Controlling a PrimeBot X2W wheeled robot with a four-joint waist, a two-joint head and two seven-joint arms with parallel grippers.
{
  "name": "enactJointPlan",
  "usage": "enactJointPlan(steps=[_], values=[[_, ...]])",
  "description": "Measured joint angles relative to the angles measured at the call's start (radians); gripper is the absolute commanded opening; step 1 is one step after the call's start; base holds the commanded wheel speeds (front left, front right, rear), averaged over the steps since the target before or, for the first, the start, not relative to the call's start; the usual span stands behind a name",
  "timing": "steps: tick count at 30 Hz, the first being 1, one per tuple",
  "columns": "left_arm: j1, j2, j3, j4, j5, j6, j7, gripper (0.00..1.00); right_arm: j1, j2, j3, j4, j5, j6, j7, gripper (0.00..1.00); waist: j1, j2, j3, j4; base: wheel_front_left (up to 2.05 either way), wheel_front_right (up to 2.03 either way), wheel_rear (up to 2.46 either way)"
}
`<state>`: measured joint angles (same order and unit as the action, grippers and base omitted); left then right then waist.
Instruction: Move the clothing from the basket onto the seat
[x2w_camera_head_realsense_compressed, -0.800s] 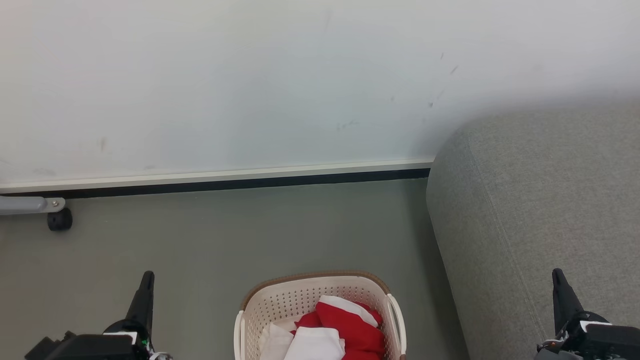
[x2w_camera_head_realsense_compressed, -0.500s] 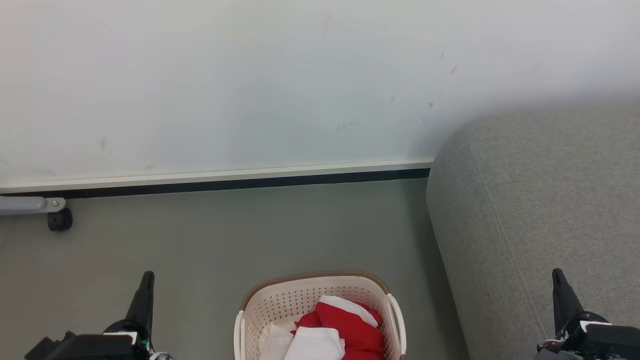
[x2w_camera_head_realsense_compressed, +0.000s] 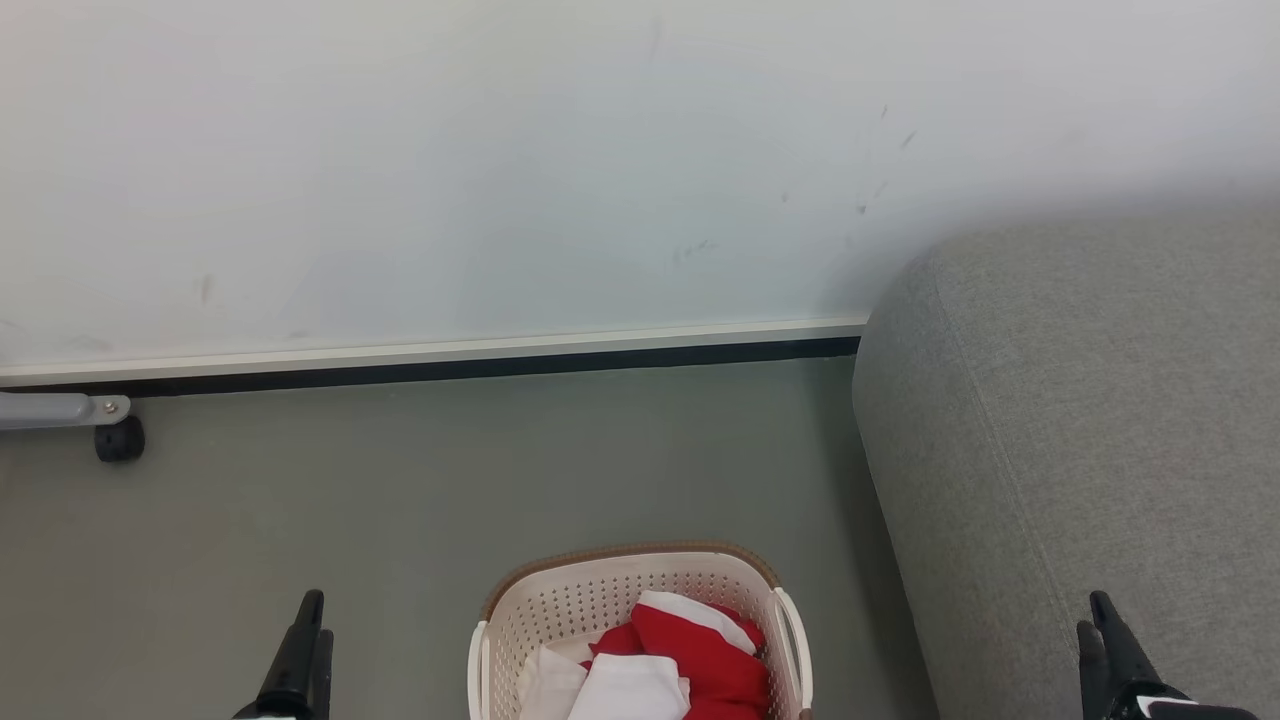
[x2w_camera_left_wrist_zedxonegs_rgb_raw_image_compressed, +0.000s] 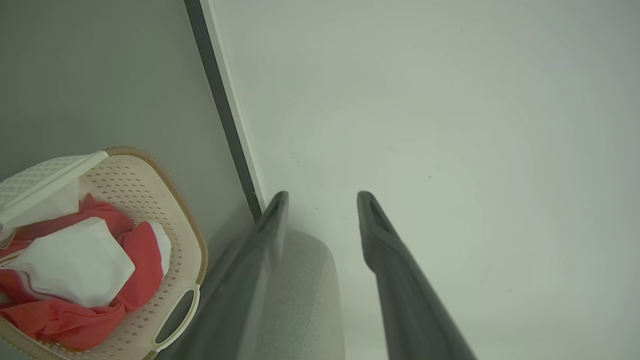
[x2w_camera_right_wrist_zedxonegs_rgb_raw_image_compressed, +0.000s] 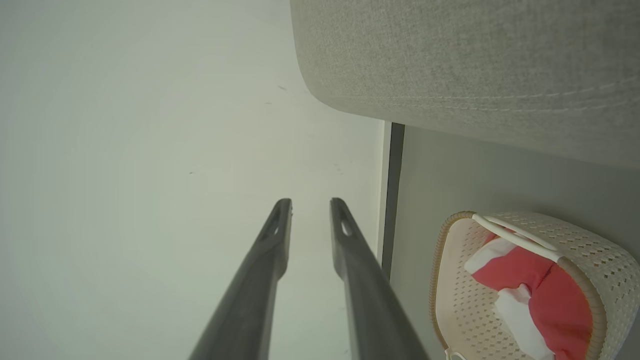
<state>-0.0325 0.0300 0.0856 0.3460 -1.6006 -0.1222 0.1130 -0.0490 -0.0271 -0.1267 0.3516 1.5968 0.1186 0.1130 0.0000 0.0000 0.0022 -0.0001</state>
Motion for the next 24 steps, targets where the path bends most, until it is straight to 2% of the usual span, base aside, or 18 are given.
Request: enactJointPlan(steps=[10,19,24], values=[[0.01,-0.001,-0.042,0.001,0.007,0.0,-0.033,1.0,0.011,0.002,0.025,0.0,-0.004,-0.001,-0.035,1.0,0.0,0.0,0.0,0.0,0.0,0.0,0.0],[-0.001,0.0,-0.07,-0.008,0.061,0.009,-0.068,1.0,0.011,0.002,0.032,-0.019,-0.049,-0.006,-0.066,1.0,0.0,0.0,0.0,0.0,0.0,0.0,0.0],[-0.004,0.0,-0.088,-0.014,0.118,0.023,-0.082,1.0,0.012,0.002,0.039,-0.033,-0.112,-0.028,-0.086,1.0,0.0,0.0,0.0,0.0,0.0,0.0,0.0]])
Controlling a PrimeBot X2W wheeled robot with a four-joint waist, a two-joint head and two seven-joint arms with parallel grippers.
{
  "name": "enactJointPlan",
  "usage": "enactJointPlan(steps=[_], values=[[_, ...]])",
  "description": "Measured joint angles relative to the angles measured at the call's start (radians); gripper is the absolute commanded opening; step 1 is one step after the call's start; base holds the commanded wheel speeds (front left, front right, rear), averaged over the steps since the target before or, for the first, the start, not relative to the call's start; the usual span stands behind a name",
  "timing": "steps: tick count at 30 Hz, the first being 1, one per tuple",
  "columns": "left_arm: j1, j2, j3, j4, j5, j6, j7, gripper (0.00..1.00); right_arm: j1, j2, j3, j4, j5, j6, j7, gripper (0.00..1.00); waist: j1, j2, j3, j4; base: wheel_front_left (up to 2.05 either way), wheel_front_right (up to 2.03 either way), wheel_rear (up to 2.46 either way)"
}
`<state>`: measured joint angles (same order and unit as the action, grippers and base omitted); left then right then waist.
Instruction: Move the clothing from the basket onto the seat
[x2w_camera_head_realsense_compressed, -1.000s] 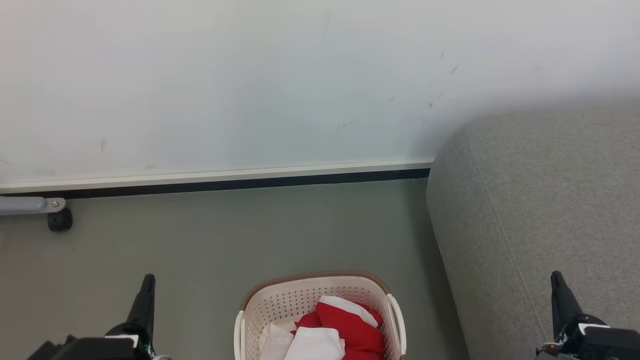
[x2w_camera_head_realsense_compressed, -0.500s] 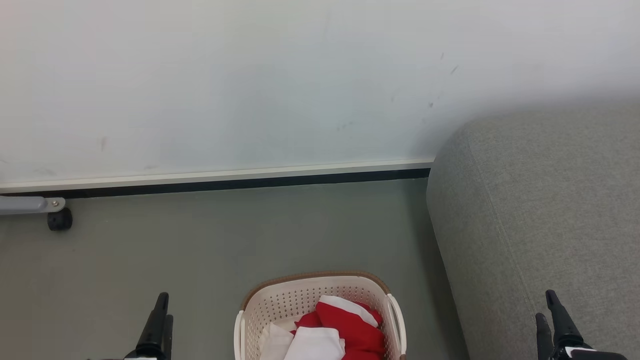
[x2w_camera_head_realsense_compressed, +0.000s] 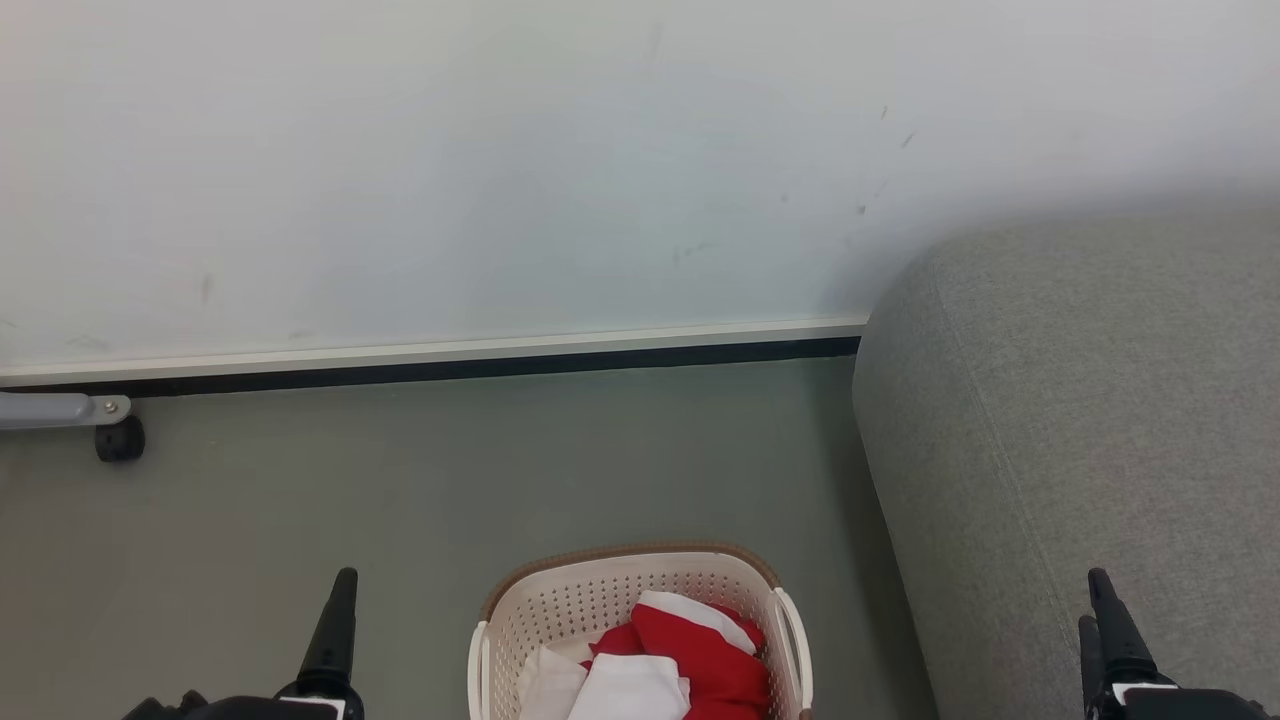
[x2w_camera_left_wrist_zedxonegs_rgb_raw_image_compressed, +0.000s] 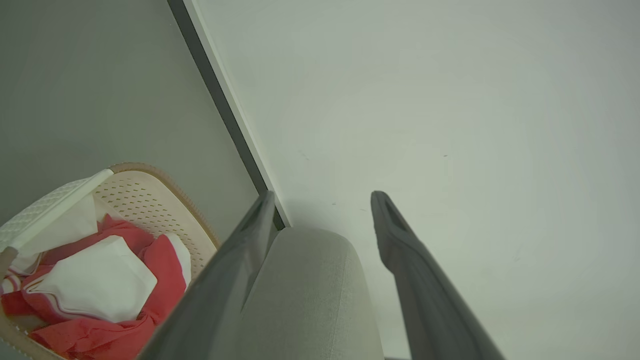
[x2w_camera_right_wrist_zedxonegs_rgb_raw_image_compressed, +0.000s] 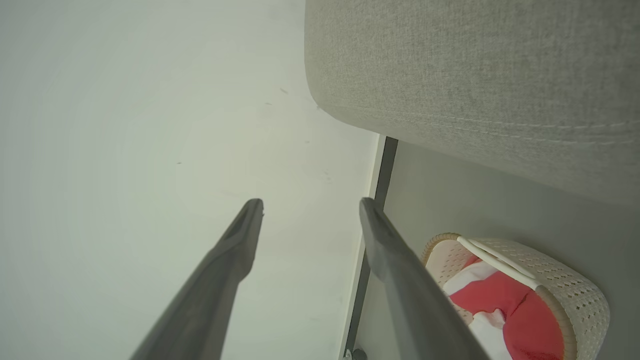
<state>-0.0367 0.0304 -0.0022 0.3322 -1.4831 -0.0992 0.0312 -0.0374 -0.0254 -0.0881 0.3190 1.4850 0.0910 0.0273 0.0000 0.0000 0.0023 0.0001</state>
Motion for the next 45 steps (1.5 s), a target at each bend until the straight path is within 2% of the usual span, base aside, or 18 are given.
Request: enactJointPlan(steps=[6,28,45], values=[[-0.014,0.001,-0.02,-0.013,0.095,0.024,-0.028,1.0,0.001,-0.001,0.029,-0.03,-0.139,-0.037,-0.023,1.0,0.0,0.0,0.0,0.0,0.0,0.0,0.0],[-0.041,0.053,-0.142,-0.039,0.568,0.1,-0.109,1.0,0.002,-0.026,0.141,-0.071,-0.572,-0.094,-0.104,1.0,0.0002,0.0001,0.002,0.001,0.0,0.0,0.0],[-0.04,0.07,-0.18,-0.046,0.821,0.139,-0.166,1.0,0.006,-0.044,0.202,-0.07,-0.834,-0.136,-0.163,1.0,0.0001,0.0001,-0.002,-0.002,0.0,0.0,0.0]])
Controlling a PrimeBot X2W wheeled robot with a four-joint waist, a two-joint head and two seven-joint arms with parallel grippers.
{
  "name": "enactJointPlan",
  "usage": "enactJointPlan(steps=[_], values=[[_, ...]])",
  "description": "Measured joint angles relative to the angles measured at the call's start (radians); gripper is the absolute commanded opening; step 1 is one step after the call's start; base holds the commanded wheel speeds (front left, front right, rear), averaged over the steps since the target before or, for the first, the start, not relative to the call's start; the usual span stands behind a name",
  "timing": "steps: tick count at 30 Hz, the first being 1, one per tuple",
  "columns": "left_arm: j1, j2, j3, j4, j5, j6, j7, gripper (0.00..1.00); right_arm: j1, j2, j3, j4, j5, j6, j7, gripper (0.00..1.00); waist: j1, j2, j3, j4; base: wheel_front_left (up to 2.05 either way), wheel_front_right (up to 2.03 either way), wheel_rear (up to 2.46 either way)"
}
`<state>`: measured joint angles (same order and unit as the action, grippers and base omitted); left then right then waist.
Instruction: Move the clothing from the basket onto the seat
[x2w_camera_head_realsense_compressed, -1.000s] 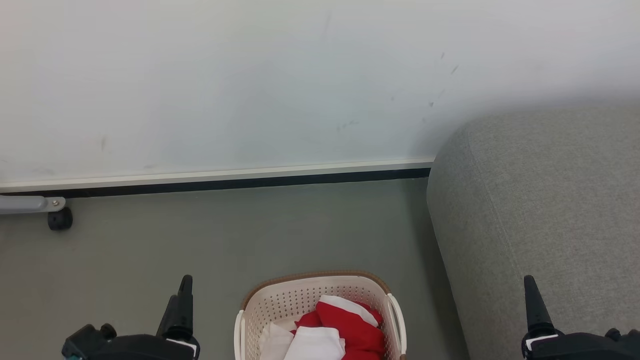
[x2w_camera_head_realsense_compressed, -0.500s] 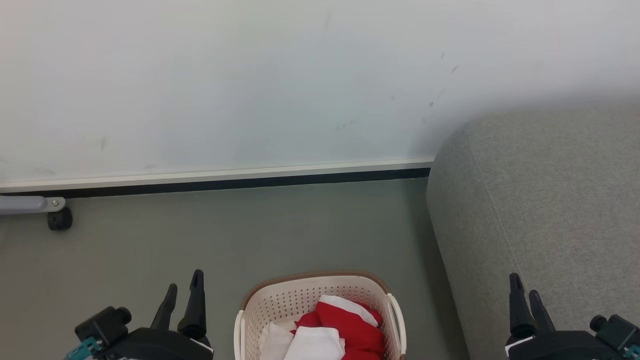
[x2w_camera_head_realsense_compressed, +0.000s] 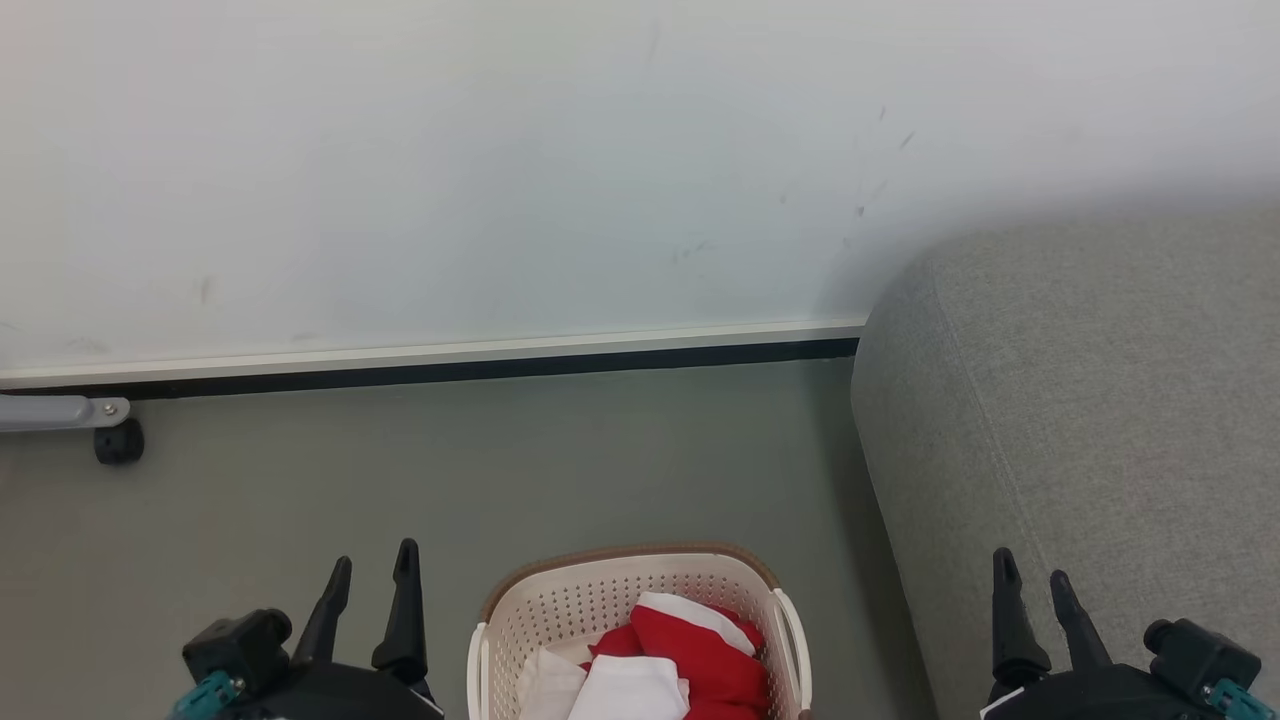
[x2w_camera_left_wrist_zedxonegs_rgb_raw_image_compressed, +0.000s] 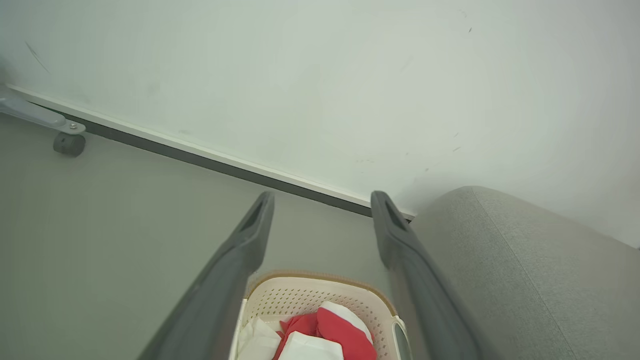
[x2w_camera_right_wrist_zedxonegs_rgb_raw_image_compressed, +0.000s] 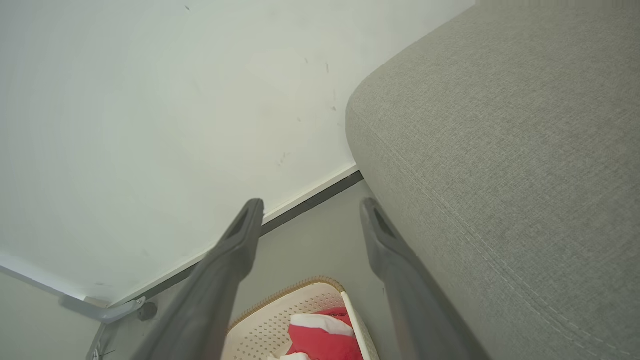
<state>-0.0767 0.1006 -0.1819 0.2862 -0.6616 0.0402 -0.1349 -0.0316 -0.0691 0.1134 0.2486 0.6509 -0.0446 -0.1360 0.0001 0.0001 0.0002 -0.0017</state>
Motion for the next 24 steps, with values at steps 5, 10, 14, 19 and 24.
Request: enactJointPlan(steps=[5,10,14,19,24], values=[[0.004,0.0,-0.016,0.002,0.069,0.014,-0.018,1.0,0.001,-0.003,0.017,0.0,-0.075,-0.01,-0.018,1.0,-0.0002,0.0,-0.003,0.0,0.0,0.0,0.0],[0.005,0.0,-0.026,0.005,0.136,0.025,-0.036,1.0,0.003,-0.007,0.029,0.0,-0.146,-0.021,-0.034,1.0,-0.0002,-0.0001,-0.006,0.0,0.0,0.0,0.0],[0.01,0.0,-0.037,0.008,0.194,0.035,-0.053,1.0,0.007,-0.01,0.042,0.0,-0.204,-0.027,-0.052,1.0,-0.0002,-0.0001,-0.009,0.001,0.0,0.0,0.0],[0.026,-0.001,-0.051,0.019,0.257,0.04,-0.071,1.0,0.015,-0.011,0.06,0.0,-0.272,-0.036,-0.069,1.0,-0.0002,-0.0001,-0.014,0.002,0.0,0.0,0.0],[0.027,-0.001,-0.058,0.022,0.322,0.049,-0.089,1.0,0.023,-0.012,0.076,0.001,-0.341,-0.044,-0.088,1.0,-0.0002,0.0,-0.019,0.003,0.0,0.0,0.0]])
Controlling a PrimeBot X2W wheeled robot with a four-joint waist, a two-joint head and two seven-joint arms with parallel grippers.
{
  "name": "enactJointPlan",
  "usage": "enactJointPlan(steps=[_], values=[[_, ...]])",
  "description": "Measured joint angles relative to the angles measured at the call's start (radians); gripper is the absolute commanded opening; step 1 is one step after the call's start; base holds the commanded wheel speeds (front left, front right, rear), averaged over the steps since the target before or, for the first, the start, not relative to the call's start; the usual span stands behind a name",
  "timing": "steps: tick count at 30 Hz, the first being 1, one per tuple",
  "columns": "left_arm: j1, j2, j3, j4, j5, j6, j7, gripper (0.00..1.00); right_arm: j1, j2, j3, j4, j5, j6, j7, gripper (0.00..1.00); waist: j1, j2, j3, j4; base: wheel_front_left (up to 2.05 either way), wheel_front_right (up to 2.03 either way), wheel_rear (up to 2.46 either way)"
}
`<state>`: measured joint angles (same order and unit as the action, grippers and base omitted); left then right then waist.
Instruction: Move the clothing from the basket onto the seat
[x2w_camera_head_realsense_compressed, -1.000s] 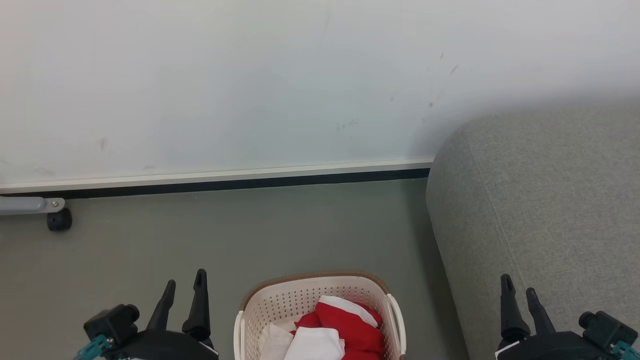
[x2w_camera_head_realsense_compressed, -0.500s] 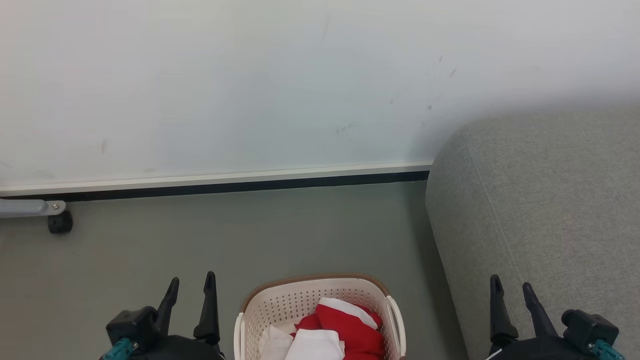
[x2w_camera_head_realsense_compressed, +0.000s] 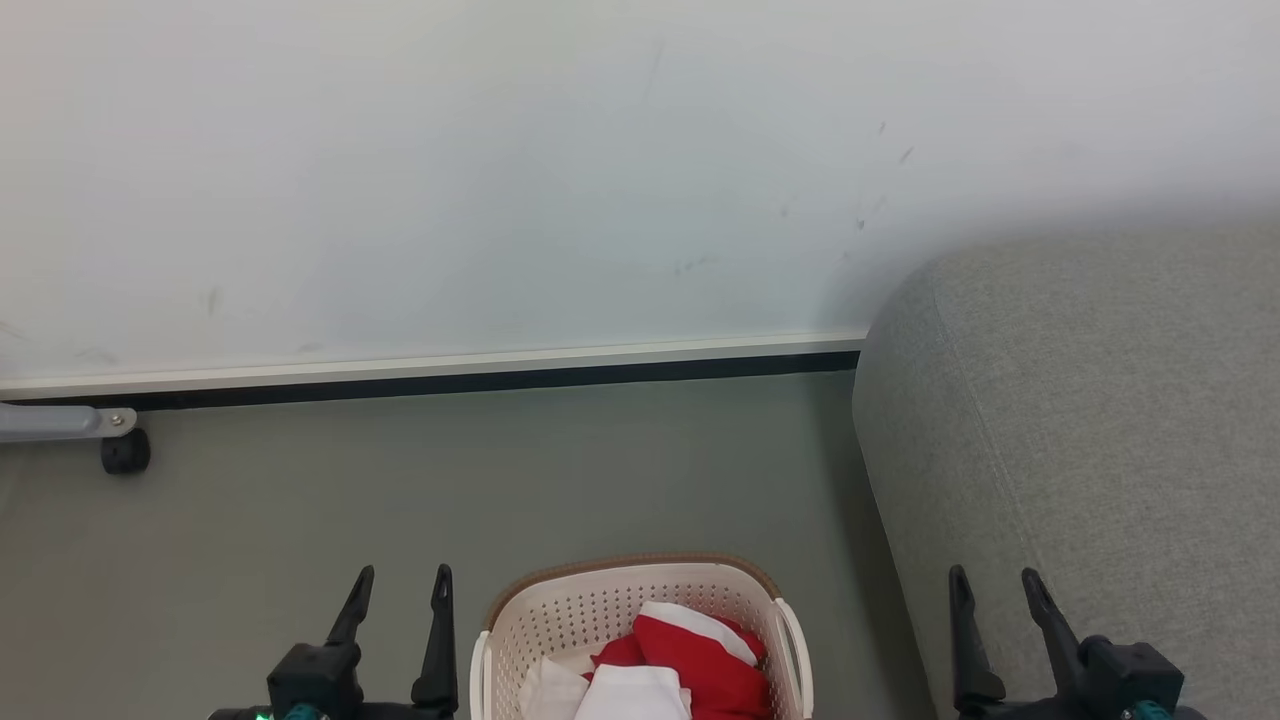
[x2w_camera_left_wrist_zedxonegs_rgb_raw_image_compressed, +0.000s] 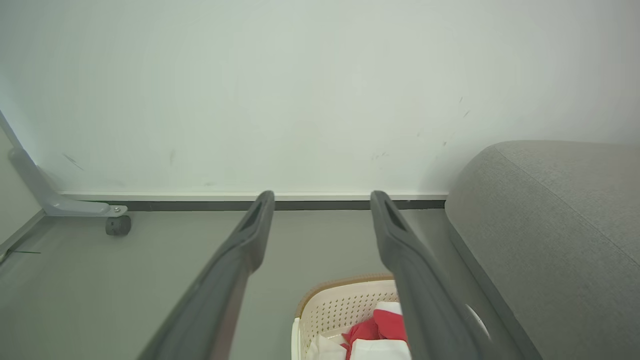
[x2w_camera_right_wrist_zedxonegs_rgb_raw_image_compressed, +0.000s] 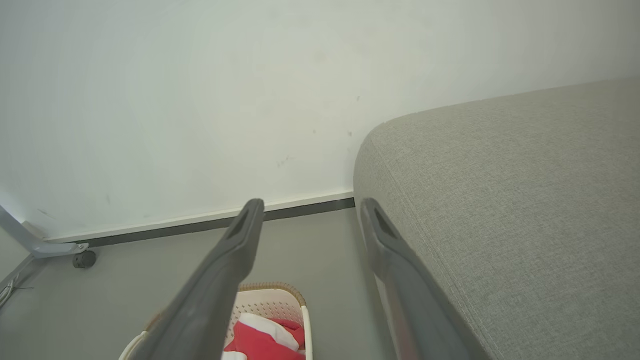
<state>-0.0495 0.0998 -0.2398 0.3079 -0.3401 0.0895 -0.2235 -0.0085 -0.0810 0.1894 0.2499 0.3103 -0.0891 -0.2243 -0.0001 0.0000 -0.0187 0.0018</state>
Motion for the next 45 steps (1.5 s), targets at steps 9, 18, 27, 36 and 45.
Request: enactJointPlan(steps=[9,18,27,36,45], values=[[0.016,0.0,-0.008,0.008,0.105,0.015,-0.026,1.0,0.001,-0.001,0.023,0.0,-0.102,-0.009,-0.025,1.0,0.0,0.0,-0.004,0.001,0.0,0.0,0.0],[0.017,-0.005,0.0,0.019,0.105,0.007,-0.026,1.0,0.003,-0.001,0.02,0.004,-0.102,-0.008,-0.025,1.0,0.0,0.0,-0.003,0.0,0.0,0.0,0.0],[0.017,-0.008,0.008,0.028,0.106,0.002,-0.026,1.0,0.003,0.0,0.016,0.009,-0.102,-0.006,-0.025,1.0,0.0,0.0,0.0,-0.001,0.0,0.0,0.0],[0.019,-0.01,0.013,0.026,0.114,-0.011,-0.026,1.0,0.004,0.002,0.012,0.011,-0.102,-0.002,-0.025,1.0,0.0001,0.0,0.013,-0.005,0.0,0.0,0.0],[0.013,-0.015,-0.012,0.011,0.136,-0.032,-0.026,1.0,0.002,0.004,-0.004,-0.022,-0.102,0.001,-0.025,1.0,0.0,0.0,0.075,-0.014,0.0,0.0,0.0]])
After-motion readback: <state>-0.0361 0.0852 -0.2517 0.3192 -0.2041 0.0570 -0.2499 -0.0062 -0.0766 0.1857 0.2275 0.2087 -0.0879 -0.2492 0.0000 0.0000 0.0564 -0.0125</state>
